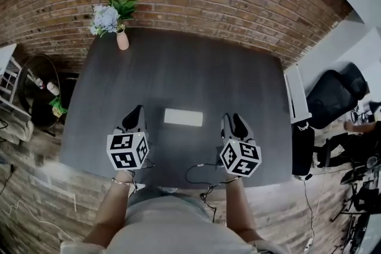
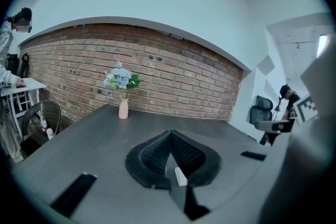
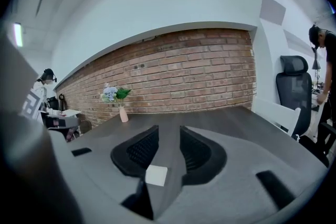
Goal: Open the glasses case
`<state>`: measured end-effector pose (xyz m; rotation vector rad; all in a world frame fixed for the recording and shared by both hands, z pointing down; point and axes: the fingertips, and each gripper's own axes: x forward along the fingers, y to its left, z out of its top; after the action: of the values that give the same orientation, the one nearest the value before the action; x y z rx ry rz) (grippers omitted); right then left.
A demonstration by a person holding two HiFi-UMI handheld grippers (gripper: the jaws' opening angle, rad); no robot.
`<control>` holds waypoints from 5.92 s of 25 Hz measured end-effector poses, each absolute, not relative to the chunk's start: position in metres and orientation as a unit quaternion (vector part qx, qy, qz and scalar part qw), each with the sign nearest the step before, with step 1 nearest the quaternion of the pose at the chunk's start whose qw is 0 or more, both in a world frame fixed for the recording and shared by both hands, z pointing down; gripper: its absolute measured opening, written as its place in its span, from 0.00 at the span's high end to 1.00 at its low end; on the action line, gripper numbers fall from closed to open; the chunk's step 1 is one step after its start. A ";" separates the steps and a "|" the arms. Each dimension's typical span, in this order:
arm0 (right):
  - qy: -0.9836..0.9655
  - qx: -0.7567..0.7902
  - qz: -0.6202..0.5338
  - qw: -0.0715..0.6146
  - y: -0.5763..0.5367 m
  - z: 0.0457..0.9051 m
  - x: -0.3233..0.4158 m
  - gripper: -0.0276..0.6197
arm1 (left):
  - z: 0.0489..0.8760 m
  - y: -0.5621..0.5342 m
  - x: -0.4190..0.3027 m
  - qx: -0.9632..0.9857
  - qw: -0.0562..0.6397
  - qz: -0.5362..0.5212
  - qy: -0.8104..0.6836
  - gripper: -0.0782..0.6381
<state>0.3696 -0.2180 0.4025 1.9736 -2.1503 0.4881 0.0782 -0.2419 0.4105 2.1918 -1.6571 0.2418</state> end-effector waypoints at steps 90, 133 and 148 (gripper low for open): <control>-0.781 0.460 0.197 0.373 -0.244 0.623 0.300 0.72 | 0.626 -0.253 0.166 0.774 0.321 0.265 -0.477 0.89; -0.776 0.544 0.185 0.260 -0.253 0.530 0.312 0.79 | 0.606 -0.252 0.166 0.777 0.314 0.268 -0.474 0.88; -0.751 0.629 0.149 0.139 -0.202 0.416 0.354 0.95 | 0.418 -0.247 0.136 0.803 0.216 0.134 -0.540 0.89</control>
<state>0.3542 -0.2021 0.4156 1.8170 -2.1699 0.4306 0.1357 -0.2471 0.4181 2.2247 -1.4964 0.3719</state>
